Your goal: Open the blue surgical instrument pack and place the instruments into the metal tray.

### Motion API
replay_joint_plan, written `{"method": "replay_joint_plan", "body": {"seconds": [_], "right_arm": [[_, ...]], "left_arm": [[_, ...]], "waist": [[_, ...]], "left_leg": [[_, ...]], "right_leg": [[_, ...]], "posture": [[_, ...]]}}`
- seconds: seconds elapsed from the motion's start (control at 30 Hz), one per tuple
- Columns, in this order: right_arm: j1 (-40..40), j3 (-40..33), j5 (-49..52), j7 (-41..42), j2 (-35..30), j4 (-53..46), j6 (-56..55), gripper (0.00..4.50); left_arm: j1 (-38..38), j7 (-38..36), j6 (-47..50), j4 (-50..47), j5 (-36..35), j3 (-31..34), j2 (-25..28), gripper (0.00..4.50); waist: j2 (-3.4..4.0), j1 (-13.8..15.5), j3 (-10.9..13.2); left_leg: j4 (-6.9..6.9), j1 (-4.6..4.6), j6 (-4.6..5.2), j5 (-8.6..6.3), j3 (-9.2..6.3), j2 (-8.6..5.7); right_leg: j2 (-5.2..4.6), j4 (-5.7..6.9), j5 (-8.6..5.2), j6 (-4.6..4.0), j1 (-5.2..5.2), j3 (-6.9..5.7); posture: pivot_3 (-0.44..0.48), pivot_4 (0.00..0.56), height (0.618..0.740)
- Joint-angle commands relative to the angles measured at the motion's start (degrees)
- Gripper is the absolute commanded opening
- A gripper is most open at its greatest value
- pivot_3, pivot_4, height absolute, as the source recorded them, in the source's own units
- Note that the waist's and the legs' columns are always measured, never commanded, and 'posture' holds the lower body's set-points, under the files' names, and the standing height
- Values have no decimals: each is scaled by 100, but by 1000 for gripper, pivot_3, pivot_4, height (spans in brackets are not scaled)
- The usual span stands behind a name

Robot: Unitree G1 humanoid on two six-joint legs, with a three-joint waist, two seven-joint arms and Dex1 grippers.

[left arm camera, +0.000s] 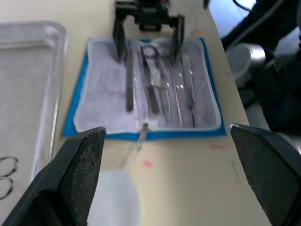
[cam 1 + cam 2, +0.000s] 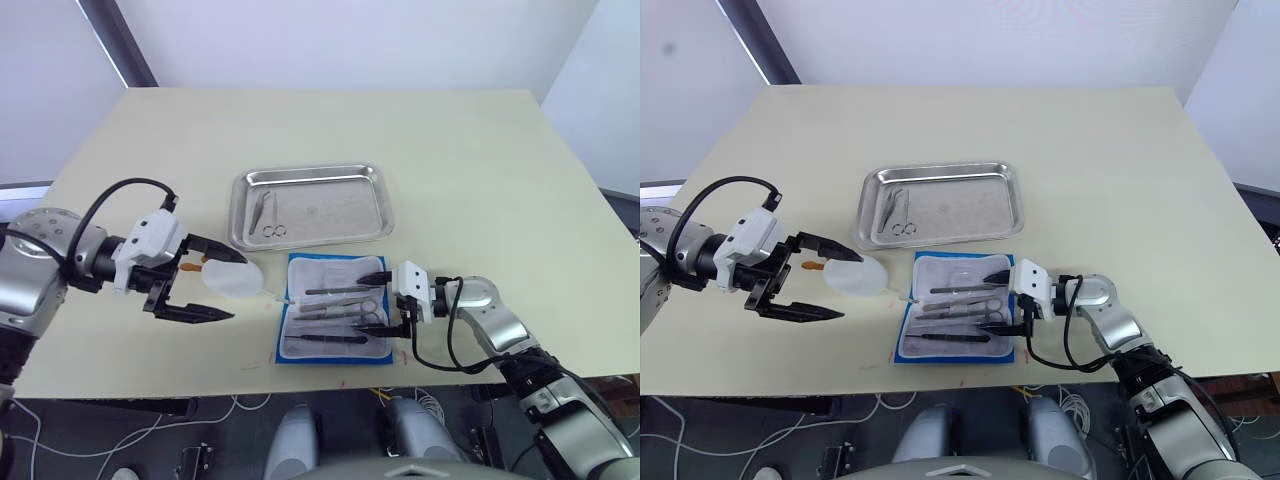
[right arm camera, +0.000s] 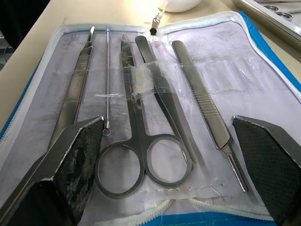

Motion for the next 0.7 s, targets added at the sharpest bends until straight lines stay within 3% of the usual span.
{"method": "replay_joint_plan", "body": {"seconds": [0.03, 0.2, 0.33, 0.63, 0.7], "right_arm": [[321, 227, -523, -143, -173, 730, 256, 4500], [328, 219, -522, -155, -169, 723, 267, 4500], [302, 217, -526, -158, -157, 756, 261, 4500], [190, 210, -545, -144, -121, 883, 226, 4500], [191, 205, -544, -153, -121, 873, 228, 4500]], "left_arm": [[-201, -292, -348, 50, -407, -251, 164, 4478], [-281, -292, -444, 63, -507, -456, 100, 4478], [-439, -292, -493, 203, -327, -453, -262, 4478], [-964, -108, -517, 785, 978, -345, -1749, 4478], [-1066, -67, -397, 890, 1179, -333, -2044, 3957]], "waist": [[-3, 6, 0], [-4, 9, 0], [-4, 15, 0], [-10, 31, -6], [-17, 26, -9]], "left_leg": [[1, -1, 0, 0, 0, 0], [1, -1, 1, 0, 4, 0], [2, -1, 0, 0, 4, 0], [9, 0, 1, 0, 2, -2], [9, -2, 1, 0, 0, -1]], "right_leg": [[1, 0, 0, 0, 0, -1], [4, 0, 0, 1, -1, 2], [5, 0, 0, 1, -1, 1], [11, 3, 3, 5, 2, 3], [14, 5, 12, 20, 0, 4]], "posture": [[0, 150, 740], [0, 150, 740], [0, 150, 740], [0, 150, 740], [0, 150, 740]]}}
